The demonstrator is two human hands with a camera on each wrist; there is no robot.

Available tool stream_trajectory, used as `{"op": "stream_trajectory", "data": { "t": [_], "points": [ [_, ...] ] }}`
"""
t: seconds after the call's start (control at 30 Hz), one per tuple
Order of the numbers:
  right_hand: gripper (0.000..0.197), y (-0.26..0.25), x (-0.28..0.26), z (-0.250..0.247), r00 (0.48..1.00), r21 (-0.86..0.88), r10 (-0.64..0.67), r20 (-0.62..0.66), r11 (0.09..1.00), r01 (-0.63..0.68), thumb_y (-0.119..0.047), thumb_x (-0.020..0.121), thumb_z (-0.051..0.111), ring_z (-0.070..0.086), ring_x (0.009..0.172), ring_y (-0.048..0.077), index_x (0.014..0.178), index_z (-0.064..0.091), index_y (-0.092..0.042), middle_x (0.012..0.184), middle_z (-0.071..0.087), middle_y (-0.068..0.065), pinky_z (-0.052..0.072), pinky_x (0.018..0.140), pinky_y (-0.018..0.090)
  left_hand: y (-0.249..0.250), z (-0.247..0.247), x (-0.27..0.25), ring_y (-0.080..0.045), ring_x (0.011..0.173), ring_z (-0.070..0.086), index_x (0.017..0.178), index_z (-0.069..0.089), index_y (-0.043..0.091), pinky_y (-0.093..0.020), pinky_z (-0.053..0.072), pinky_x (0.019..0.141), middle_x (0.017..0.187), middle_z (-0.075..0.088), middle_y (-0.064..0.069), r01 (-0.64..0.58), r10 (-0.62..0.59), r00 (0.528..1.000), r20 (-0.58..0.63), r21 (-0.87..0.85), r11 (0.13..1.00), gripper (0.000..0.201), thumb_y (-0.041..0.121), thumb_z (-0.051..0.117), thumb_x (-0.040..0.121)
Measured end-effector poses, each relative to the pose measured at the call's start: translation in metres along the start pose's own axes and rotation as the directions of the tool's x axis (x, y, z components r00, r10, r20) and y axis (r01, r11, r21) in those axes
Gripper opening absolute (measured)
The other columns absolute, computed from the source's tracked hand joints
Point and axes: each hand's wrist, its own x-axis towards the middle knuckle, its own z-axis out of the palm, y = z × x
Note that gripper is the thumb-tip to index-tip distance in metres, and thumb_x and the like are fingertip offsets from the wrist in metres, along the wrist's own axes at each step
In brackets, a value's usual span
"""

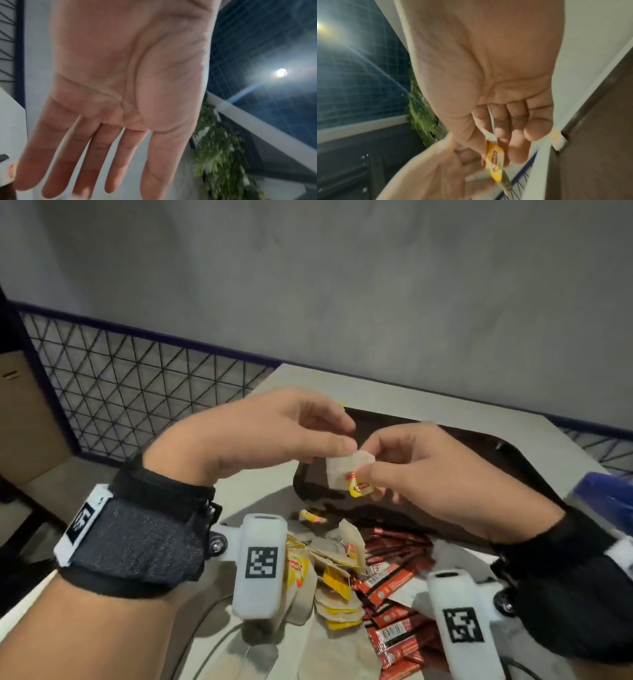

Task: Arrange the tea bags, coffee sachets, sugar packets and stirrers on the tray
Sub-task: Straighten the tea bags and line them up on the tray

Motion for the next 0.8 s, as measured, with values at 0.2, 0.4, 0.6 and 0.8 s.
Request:
{"op": "stream_trajectory", "data": {
  "t": [0.2,0.4,0.6,0.8],
  "points": [
    [0.011,-0.005,0.008,-0.016,0.982,0.145,-0.169,-0.081,0.973,0.179,-0.011,0.091,0.074,0.066,0.067,0.027,0.1,0.074,-0.018,0.077,0.074,0.011,0.05,0.062,0.038,-0.008,0.009,-0.005,-0.017,0.093,0.072,0.107,0.075,0.008,-0.035,0.057,0.092,0.102,0.078,-0.009,-0.047,0.052,0.998,0.042,-0.1,0.994,0.018,0.015,0.076,0.091],
    [0.031,-0.005,0.019,-0.018,0.97,0.194,-0.211,-0.124,0.953,0.232,-0.016,0.086,0.08,0.069,0.068,0.032,0.112,0.068,-0.024,0.074,0.073,0.01,0.052,0.063,0.038,-0.011,0.011,-0.002,-0.012,0.076,0.071,0.094,0.076,0.006,-0.023,0.057,0.069,0.083,0.077,-0.006,-0.067,0.053,0.997,-0.061,-0.26,0.963,0.016,0.018,0.074,0.084],
    [0.018,-0.003,0.022,-0.023,0.946,0.267,-0.206,-0.251,0.924,0.272,-0.019,0.081,0.081,0.066,0.057,0.022,0.096,0.072,-0.014,0.069,0.073,0.009,0.05,0.056,0.037,-0.014,0.013,0.002,-0.02,0.069,0.073,0.09,0.078,0.008,-0.025,0.058,0.062,0.083,0.076,-0.014,-0.108,0.052,0.99,-0.131,-0.469,0.877,0.016,0.019,0.068,0.086],
    [0.025,-0.003,0.023,-0.011,0.946,0.419,-0.201,-0.254,0.859,0.295,-0.018,0.073,0.08,0.068,0.061,0.023,0.095,0.072,-0.009,0.073,0.073,0.015,0.054,0.056,0.029,-0.015,0.017,0.005,-0.02,0.072,0.074,0.088,0.081,0.013,-0.026,0.058,0.06,0.082,0.076,-0.013,-0.14,0.023,0.971,-0.24,-0.482,0.865,0.016,0.024,0.069,0.084]
  ]
}}
